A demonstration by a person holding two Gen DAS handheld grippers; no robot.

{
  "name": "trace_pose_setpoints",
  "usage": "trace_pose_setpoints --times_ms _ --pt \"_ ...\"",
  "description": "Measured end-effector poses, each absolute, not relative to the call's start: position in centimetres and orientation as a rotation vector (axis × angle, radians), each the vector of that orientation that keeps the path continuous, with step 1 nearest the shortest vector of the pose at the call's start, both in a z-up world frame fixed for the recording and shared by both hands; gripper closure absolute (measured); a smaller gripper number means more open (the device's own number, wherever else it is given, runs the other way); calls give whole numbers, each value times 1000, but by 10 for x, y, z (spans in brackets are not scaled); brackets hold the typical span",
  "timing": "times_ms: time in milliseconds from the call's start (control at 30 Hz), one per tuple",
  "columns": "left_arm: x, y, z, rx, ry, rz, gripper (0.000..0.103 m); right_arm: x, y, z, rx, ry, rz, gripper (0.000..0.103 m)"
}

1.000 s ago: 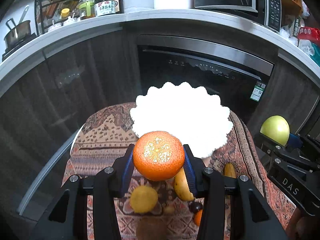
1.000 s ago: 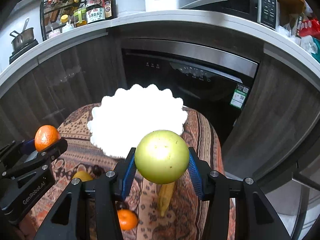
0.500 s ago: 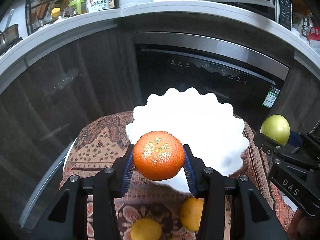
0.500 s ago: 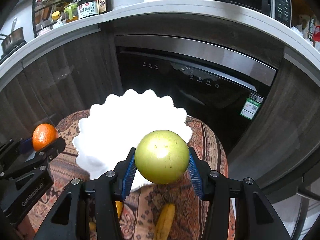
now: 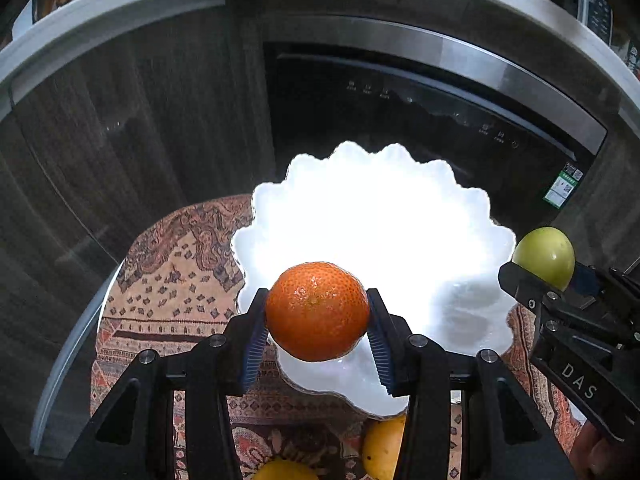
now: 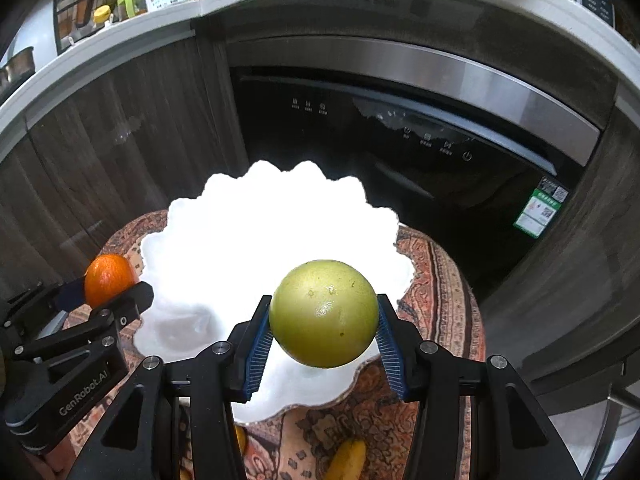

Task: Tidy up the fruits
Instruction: 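Open both grippers to drop the tangerine and apple into the bowl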

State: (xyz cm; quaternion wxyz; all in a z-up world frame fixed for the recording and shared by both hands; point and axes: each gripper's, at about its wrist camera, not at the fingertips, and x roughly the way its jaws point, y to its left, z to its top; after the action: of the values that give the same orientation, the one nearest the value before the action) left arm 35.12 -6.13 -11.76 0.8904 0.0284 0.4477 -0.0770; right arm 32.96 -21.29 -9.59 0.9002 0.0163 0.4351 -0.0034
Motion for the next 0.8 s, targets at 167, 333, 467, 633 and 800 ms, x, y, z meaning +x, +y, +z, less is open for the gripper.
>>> trace_pose_setpoints --times_ms 167,333,467,633,800 --pt "352 -60 -122 60 939 -153 39 335 -211 -102 36 923 3 53" --pt "348 -58 -115 74 924 -137 31 333 -213 -97 36 914 -16 34" --pt "337 -52 -104 83 892 -106 16 326 -211 -82 10 885 -51 23" --pt "318 -45 -87 84 857 -99 11 307 -209 -61 11 841 -71 23" --pt "295 -36 -69 87 815 -90 4 282 -208 -40 21 769 -97 10"
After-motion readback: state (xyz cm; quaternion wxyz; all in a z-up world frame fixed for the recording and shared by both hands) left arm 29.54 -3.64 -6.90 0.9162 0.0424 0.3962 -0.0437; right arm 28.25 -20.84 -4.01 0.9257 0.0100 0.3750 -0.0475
